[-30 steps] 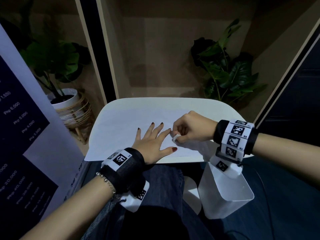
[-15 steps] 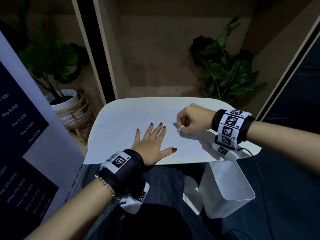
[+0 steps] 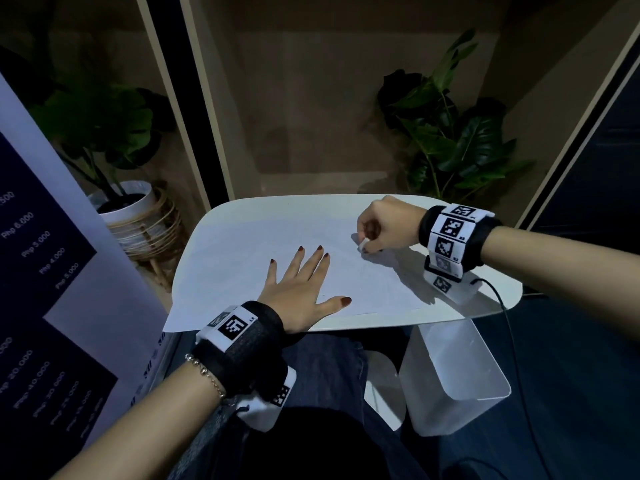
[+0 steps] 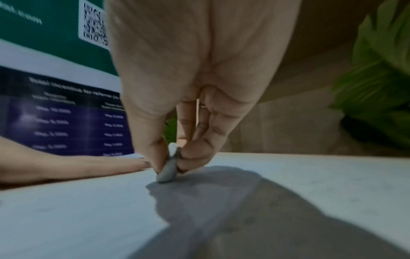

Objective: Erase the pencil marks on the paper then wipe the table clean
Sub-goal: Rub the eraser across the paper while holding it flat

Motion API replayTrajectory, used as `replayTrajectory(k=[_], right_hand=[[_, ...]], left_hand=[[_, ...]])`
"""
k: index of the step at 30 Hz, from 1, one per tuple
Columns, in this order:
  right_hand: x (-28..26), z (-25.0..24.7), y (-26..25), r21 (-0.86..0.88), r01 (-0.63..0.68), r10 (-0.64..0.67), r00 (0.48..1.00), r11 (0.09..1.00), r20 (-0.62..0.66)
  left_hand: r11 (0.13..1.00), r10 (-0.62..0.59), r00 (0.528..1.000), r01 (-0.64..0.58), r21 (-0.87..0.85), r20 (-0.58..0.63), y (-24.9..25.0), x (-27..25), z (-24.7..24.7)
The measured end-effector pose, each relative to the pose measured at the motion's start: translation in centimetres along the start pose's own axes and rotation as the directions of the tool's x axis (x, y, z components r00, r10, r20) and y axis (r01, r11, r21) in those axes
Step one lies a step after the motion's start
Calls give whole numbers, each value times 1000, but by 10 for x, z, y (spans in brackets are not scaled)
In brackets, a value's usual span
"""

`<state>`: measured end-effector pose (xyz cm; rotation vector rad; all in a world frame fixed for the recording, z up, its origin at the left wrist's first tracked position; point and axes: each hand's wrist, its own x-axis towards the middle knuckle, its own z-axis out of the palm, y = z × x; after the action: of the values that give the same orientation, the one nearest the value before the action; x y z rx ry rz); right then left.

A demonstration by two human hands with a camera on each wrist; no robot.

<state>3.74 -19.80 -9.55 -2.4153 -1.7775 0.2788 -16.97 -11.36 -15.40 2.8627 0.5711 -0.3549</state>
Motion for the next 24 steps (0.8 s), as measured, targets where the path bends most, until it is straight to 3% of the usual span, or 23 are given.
replayTrajectory(k=[2, 6, 12, 18, 24], right_hand=[[-2, 0, -4, 9, 9, -10, 1000, 1000, 9], [-19, 12, -22, 172, 113, -145, 973, 979, 182], [-6, -2, 1, -17, 22, -22, 999, 1000, 39], [-16, 12, -23, 100, 143, -156, 977, 985, 144], [4, -3, 7, -49, 10, -8, 998, 999, 55]], left_hand=[[1000, 1, 1000, -1, 0, -2, 1, 0, 0], [1000, 2, 1000, -2, -12, -1, 0, -1, 1], [1000, -6, 1000, 6, 12, 8, 1, -1, 0], [1000, -8, 1000, 8, -1, 16, 1, -1, -1], [1000, -8, 1000, 7, 19, 23, 1, -1, -1]])
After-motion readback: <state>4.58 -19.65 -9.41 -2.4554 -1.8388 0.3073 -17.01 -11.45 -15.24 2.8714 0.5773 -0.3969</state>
